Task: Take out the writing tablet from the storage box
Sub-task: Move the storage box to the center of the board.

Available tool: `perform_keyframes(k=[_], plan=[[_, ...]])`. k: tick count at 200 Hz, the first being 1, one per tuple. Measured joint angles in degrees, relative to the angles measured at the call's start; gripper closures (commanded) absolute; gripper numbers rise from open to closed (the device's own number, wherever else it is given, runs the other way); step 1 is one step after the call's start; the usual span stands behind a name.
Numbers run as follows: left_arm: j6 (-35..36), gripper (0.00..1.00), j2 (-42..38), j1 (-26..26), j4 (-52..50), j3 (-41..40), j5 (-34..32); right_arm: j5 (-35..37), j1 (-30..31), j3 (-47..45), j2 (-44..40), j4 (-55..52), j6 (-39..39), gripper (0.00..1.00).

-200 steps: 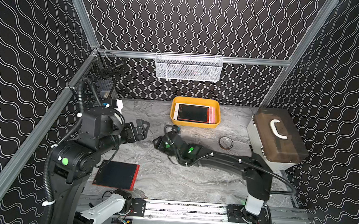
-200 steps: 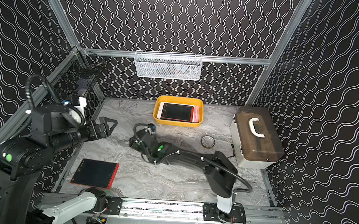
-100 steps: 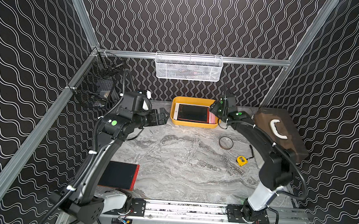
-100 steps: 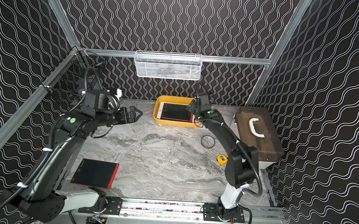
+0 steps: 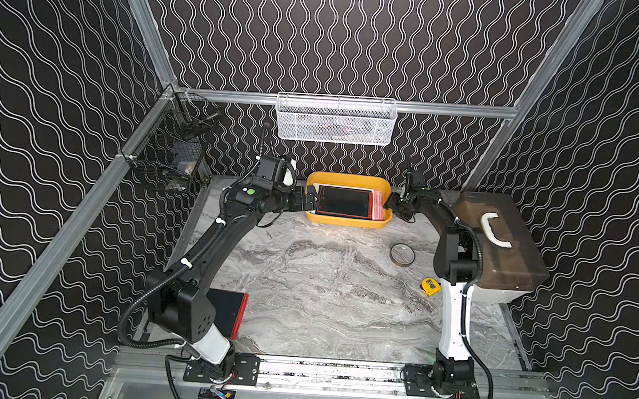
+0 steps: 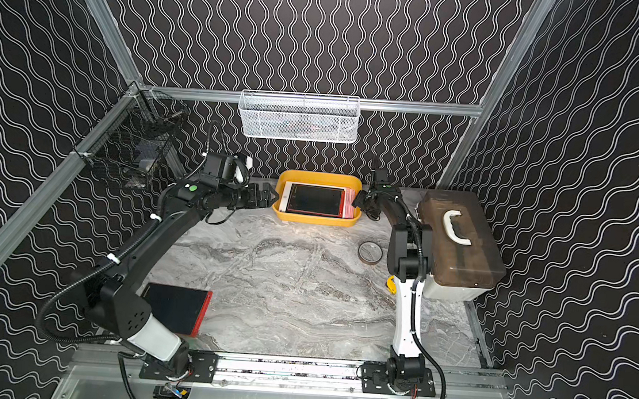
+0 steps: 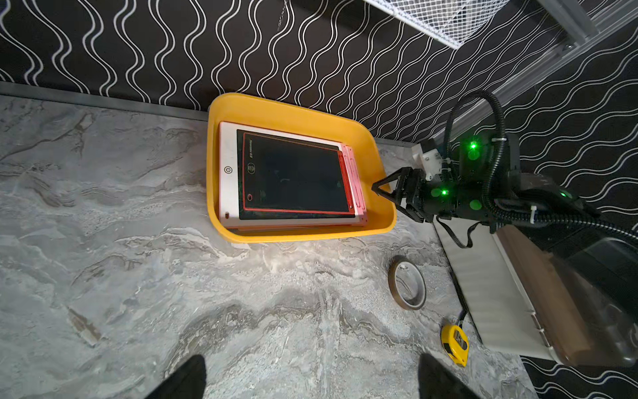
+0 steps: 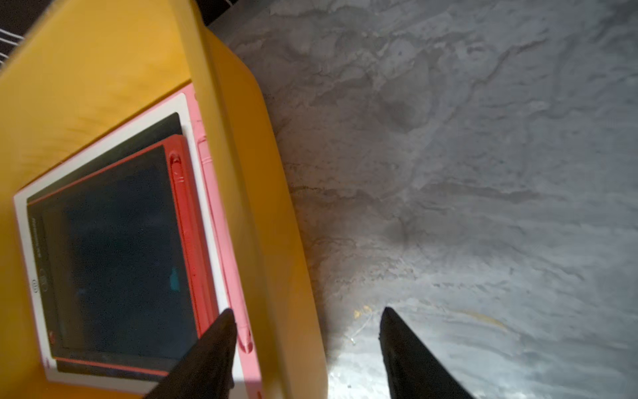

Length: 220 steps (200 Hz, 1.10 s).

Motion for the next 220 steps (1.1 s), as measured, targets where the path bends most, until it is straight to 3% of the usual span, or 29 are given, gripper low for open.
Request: perform_keyframes(k=[27, 56, 99, 134, 163, 220], plan=[[0.92, 0.01, 1.31, -0.02, 0.31, 0.00, 0.83, -0.98, -0.02, 0.96, 1.51, -1.09, -1.03, 0.78], [2.38, 0.01, 3.76, 0.11, -0.28, 1.07, 1.73, 0.42, 0.22, -2.45, -0.70, -1.11, -2.08, 0.92], [3.63, 0.01, 7.63, 0.39, -0.48, 3.06, 2.60, 5.27, 2.78, -12.28, -8.24, -3.34, -0.26, 0.95], [4.35, 0.01, 9.70, 0.52, -0.42, 2.73, 2.58, 7.19, 8.66, -19.96, -15.82, -5.64, -0.04, 0.95], [5.44, 0.01, 9.68, 0.52, 0.07, -0.31, 2.12, 5.57, 12.83, -25.64, -21.20, -7.21, -1.14, 0.95], [6.10, 0.01, 9.68, 0.52, 1.38, -9.90, 1.16, 3.74, 13.11, -36.81, -29.20, -7.85, 0.52, 0.94]])
